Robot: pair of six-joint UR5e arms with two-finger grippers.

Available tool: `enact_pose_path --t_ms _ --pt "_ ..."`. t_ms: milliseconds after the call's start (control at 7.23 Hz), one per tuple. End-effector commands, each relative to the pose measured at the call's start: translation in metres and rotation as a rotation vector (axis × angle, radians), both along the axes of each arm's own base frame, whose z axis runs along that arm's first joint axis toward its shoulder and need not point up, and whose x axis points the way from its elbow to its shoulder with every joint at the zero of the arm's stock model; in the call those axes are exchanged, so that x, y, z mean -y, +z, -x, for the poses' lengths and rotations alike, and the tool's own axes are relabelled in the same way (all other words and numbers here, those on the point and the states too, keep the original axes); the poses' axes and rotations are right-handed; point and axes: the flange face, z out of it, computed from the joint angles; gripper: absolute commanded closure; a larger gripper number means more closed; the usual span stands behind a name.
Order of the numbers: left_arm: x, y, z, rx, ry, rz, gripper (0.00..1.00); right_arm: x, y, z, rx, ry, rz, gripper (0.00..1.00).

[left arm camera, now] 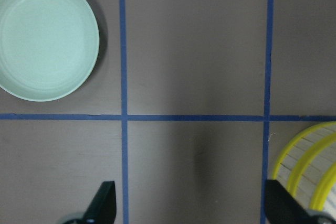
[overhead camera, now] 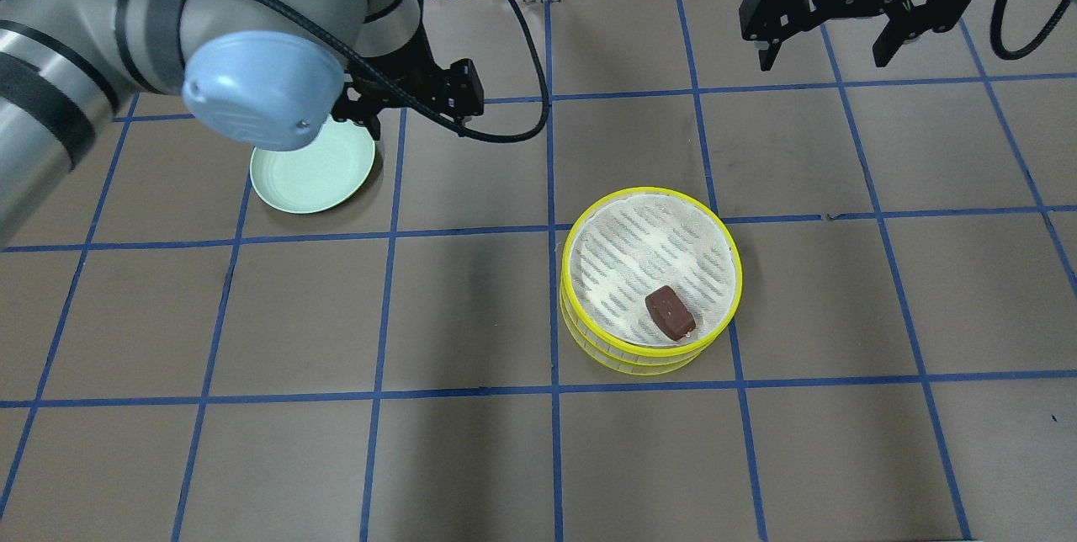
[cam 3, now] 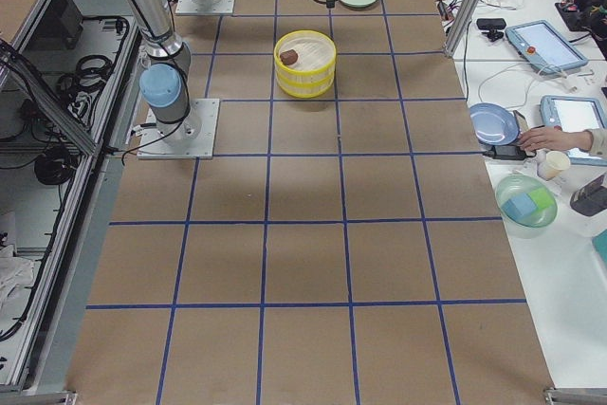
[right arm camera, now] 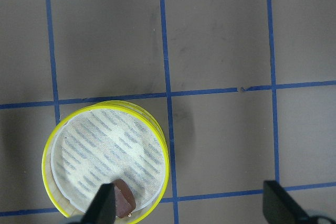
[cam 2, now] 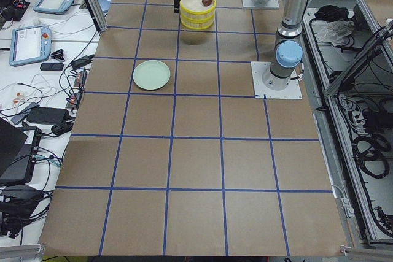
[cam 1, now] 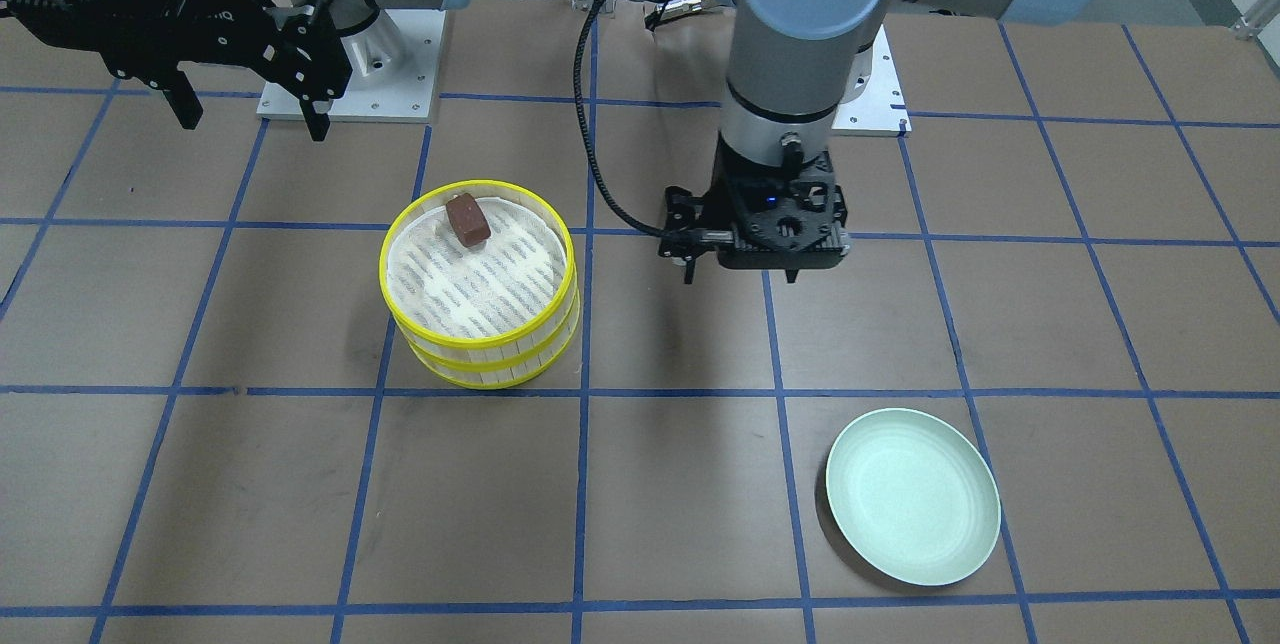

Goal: Stack buns with steamer

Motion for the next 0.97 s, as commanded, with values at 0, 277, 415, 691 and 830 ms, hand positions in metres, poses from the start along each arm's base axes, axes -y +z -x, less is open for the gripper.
enact_pose_path --t_ms 0,277,415,691,830 --pt "-0.014 0.035 -0.044 0.000 0.028 -0.020 0.00 -0.005 -0.002 0.000 0.001 0.000 -0.005 0.00" --pt "-0.025 0.061 -0.083 -0.001 -0.009 -0.013 0.00 -0.005 -0.003 0.000 0.001 0.000 -0.007 0.00" --pt "-0.036 0.077 -0.098 -0.008 -0.003 -0.018 0.00 -0.005 -0.003 0.000 0.001 0.000 -0.008 0.00" --pt "-0.050 0.109 -0.112 0.003 -0.021 0.028 0.00 -0.006 -0.003 -0.001 0.000 0.001 -0.007 0.00" --pt "-0.053 0.113 -0.115 0.003 -0.015 0.029 0.00 -0.007 -0.006 -0.001 -0.001 0.001 -0.013 0.00"
